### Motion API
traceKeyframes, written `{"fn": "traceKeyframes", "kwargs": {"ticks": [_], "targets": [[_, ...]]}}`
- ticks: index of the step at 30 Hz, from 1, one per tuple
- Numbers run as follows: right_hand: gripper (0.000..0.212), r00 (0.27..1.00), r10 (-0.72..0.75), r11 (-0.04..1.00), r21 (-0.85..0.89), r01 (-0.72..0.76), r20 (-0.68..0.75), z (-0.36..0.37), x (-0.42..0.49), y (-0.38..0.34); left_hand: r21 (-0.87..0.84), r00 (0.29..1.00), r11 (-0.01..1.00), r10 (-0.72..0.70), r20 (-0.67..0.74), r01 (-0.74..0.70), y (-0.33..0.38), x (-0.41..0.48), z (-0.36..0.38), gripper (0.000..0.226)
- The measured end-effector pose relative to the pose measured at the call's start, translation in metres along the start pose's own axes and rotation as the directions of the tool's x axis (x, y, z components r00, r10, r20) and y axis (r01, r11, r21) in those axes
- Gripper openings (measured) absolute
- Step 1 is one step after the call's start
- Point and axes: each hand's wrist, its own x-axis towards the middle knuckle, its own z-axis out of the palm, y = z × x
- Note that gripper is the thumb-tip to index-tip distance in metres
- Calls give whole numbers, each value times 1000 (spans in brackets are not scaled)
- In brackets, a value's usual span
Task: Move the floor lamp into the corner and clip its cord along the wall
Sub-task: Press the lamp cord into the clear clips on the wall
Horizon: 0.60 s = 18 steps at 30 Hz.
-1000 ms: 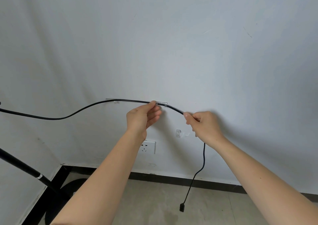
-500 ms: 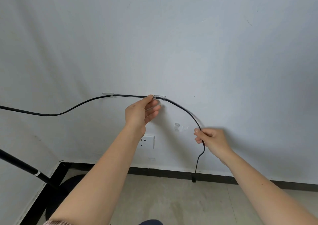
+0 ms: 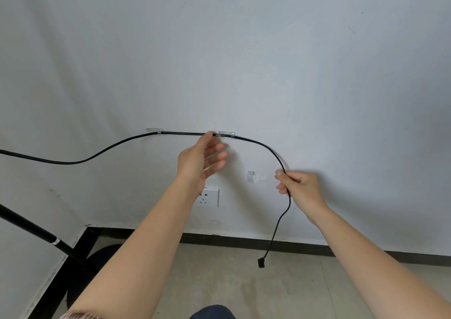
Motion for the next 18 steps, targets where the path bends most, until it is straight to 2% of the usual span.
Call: {"fn": "traceKeyframes", "kwargs": {"ticks": [2,5,7,11,15,18], "targets": [[17,1000,-15,1000,-6,15,13,3,1,0,51,999,998,-22,26,20,-10,-4,1,27],[18,999,-35,999,-24,36,32,7,1,1,170,996,985,-33,81,19,-29,-10,10,15],[21,999,-44,997,-57,46,25,9,1,3,266,991,963,-2,132,-34,-40,-11,21,11],[39,995,-83,982,-166,92,62,14,1,10,412,975,901,49,216,-137,-48,-7,45,19],[46,986,-109,969,-208,135,129,20,0,16,504,968,836,119,222,-218,-52,-3,55,7],[49,982,-121,968,-202,150,148,24,-2,22,532,968,815,137,211,-231,-53,0,54,8]]}}
